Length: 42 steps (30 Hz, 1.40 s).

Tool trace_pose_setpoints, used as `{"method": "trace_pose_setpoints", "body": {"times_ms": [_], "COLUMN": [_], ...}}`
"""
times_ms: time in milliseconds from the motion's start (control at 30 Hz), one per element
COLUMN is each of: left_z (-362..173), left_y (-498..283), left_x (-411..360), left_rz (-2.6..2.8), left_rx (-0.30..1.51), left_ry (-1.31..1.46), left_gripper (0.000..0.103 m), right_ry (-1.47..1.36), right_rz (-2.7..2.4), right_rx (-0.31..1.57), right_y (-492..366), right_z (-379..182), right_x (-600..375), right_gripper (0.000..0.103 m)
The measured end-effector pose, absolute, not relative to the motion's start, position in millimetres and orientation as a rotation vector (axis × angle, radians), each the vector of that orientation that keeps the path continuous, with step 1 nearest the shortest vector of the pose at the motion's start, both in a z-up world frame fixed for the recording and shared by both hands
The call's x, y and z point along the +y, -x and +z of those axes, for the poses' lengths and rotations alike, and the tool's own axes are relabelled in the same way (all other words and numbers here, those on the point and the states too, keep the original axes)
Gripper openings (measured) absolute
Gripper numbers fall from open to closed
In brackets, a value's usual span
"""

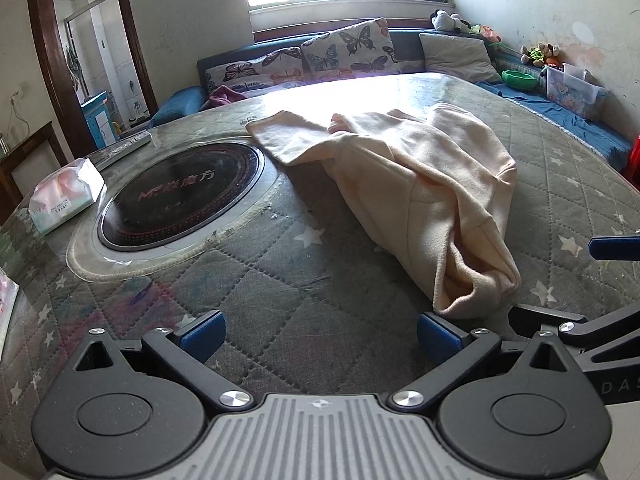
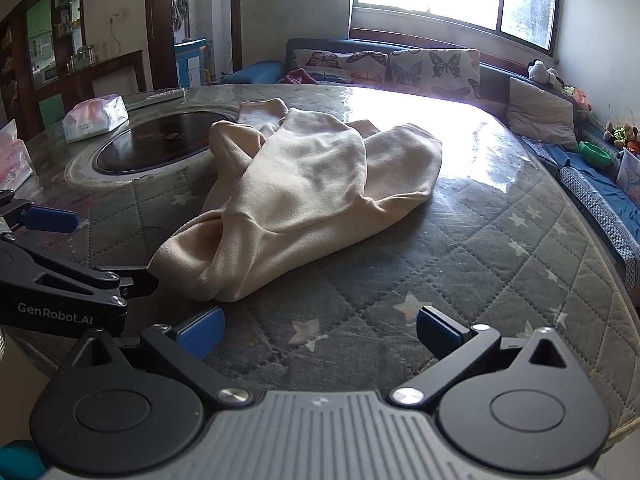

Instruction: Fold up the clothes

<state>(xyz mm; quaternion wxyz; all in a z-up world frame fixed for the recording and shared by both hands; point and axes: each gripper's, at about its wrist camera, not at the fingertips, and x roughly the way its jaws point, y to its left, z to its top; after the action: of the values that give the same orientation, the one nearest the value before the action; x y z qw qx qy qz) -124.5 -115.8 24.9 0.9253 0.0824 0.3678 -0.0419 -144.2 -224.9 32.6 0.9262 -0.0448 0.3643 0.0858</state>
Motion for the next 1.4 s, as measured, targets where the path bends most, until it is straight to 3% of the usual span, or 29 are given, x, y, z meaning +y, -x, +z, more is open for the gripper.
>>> {"method": "trace_pose_setpoints", "body": {"times_ms": [1400], "left_z": [54], "left_y": [80], "left_x": [-90], "left_rz": [-0.097], "left_rx": [0.717], "left_ry": [-0.084], "left_gripper": [0.103], "right_ry": [0.073], "right_rz": [0.23], "right_rx": [0.681], "right_y": [118], "right_z": [66], "right_x": [-230], "right_gripper": [0.103]}}
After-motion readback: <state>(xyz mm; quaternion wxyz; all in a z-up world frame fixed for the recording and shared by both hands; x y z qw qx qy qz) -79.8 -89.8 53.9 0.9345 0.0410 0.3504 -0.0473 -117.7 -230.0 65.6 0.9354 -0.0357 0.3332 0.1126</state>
